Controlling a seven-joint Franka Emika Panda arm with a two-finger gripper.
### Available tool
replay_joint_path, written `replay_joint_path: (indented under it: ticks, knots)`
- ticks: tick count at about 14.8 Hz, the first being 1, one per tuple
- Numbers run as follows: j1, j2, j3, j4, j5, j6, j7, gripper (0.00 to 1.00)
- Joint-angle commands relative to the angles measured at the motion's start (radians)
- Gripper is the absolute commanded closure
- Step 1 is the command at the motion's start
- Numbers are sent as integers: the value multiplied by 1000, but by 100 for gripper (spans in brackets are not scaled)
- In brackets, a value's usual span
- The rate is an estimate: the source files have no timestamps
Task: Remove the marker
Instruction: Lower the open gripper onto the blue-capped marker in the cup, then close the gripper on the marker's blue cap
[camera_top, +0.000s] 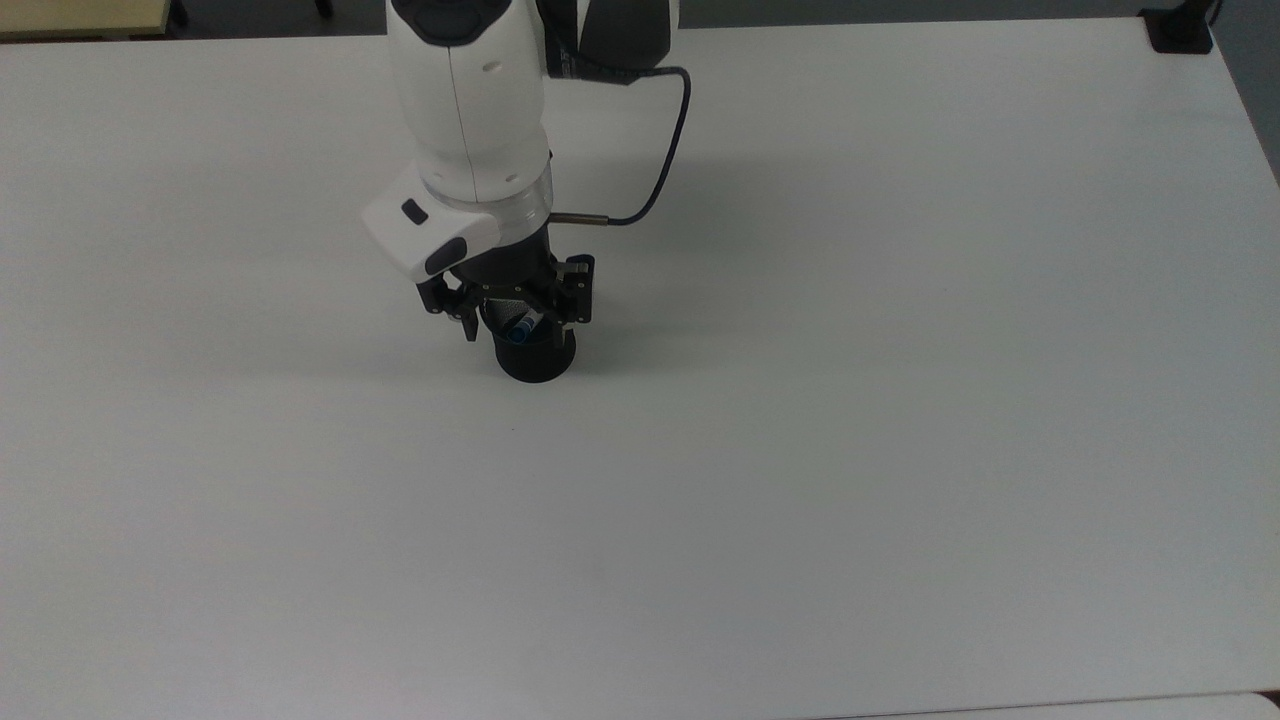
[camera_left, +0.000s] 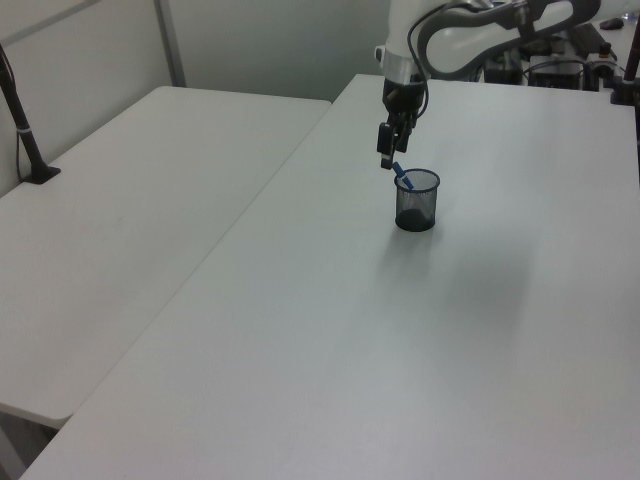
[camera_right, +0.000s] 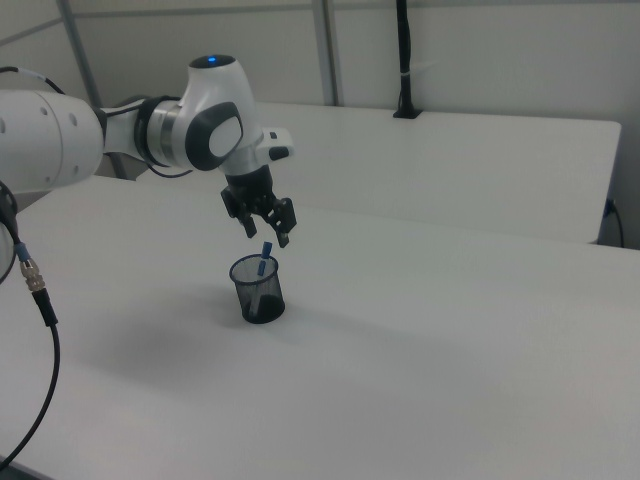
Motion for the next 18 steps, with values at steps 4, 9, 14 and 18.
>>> replay_joint_path:
  ticks: [4, 9, 14, 18]
  knots:
    - [10, 11, -7, -7, 5, 36, -8, 57]
    - [5, -4, -9, -4, 25, 15, -11, 79]
    - [4, -13, -9, 0, 25, -20, -19, 81]
    - [4, -39, -10, 14, 34, -57, -21, 82]
